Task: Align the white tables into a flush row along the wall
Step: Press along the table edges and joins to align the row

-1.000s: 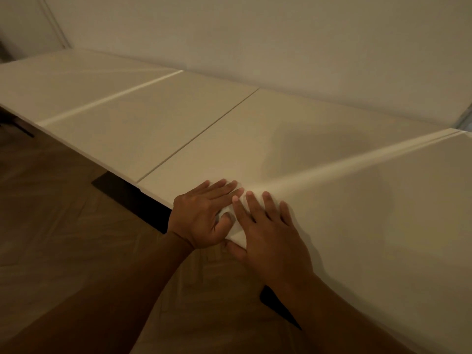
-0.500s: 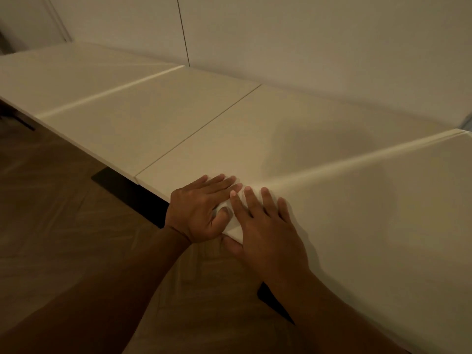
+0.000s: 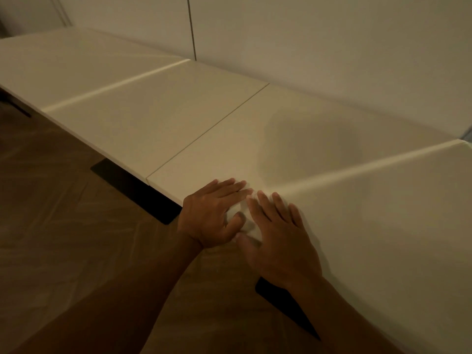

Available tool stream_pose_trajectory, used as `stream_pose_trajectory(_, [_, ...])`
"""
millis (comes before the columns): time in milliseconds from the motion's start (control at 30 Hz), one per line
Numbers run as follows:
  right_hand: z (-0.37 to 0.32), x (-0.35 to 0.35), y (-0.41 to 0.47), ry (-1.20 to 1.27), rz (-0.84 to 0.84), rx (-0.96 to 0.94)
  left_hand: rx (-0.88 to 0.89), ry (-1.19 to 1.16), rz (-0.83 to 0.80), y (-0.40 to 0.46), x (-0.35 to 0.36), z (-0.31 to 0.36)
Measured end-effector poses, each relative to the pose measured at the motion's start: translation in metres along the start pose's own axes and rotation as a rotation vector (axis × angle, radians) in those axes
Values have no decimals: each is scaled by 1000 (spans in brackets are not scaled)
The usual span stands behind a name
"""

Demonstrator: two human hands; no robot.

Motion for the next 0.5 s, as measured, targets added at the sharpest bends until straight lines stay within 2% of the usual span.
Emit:
stream_pose_trajectory(133, [3,-13,0,139,94,97,-29,55,-98,3,0,0])
stream_pose_trajectory(333, [3,-14,-3,55,160,151,-159,296,-335,5,10,-1])
stream_pose_trajectory(500, [2,-11,-4,34,114,173,-216,330,-379,6,16,-2])
Point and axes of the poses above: each hand's wrist, its own y-axis towards the middle knuckle, its own x-axis out of the palm, z = x × y, the point moved 7 cm from there along y, towards the middle knuckle, and after that the axes turned 14 degrees about -x, right-handed, at the moved point
